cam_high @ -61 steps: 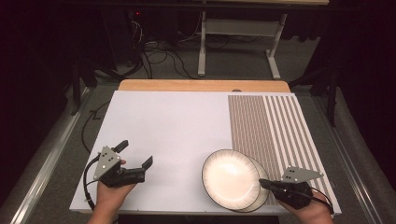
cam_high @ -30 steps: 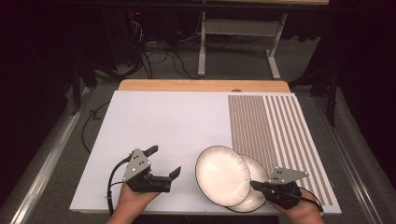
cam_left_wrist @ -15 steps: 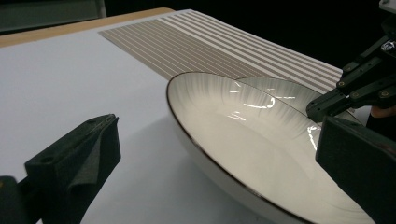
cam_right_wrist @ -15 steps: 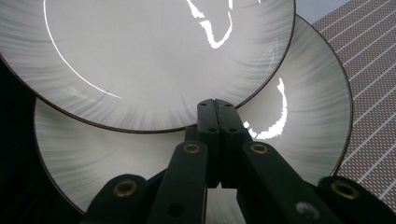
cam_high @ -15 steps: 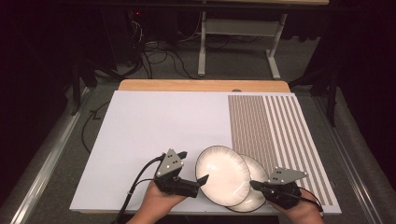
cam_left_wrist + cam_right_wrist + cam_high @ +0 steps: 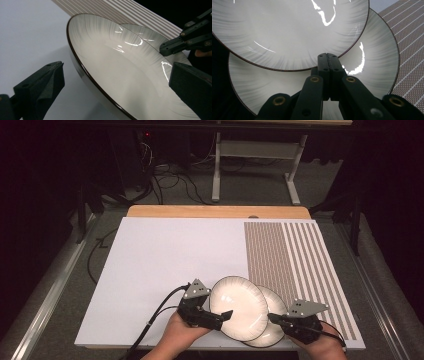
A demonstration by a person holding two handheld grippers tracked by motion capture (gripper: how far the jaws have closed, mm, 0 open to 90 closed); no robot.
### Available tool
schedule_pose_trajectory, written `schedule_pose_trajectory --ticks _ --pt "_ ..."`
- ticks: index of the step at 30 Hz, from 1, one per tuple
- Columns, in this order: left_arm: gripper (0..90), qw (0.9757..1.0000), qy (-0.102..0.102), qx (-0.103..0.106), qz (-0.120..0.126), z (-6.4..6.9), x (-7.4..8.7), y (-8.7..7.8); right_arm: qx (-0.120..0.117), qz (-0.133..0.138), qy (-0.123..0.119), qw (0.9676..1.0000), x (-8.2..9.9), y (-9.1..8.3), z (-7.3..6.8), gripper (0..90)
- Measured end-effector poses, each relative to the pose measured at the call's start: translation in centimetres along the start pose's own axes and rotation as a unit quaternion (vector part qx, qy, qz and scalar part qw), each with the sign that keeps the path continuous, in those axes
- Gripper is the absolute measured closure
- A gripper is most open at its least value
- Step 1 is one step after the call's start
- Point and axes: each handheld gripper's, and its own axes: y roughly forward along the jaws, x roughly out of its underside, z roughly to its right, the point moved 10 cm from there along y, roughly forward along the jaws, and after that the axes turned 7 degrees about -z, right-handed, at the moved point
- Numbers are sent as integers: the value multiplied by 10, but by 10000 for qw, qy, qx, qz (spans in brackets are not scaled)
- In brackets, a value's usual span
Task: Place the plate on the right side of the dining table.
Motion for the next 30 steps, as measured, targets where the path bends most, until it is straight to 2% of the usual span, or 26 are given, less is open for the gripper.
schedule_pose_trajectory --ticks 3,5,6,11,13,14,16,21,27,30 --pt "32 9999 -61 30 -148 1 5 4 5 -9 11 10000 1 0 0 900" --pt "46 9998 -113 24 -162 2 5 5 -1 5 8 10000 0 0 0 900" --pt "52 9997 -178 -31 -192 2 7 7 6 -9 6 10000 1 0 0 900" --pt "164 9990 -260 50 -372 5 13 11 13 -4 2 10000 0 0 0 900" --pt "168 9987 -298 65 -412 5 13 11 15 7 2 10000 0 0 0 900" --pt "216 9980 -369 214 -458 7 13 11 27 -7 -41 10000 0 0 -1 900" --pt "269 9976 -441 260 -468 8 12 10 41 -18 -46 10000 0 0 -1 900" --pt "387 9963 -574 218 -598 5 14 9 42 -17 -52 10000 0 0 -1 900" --pt "446 9950 -718 226 -655 4 14 8 103 -44 -93 9999 0 -1 -1 900" --pt "504 9939 -825 212 -696 1 15 8 113 -26 -112 9999 0 -1 -1 900"
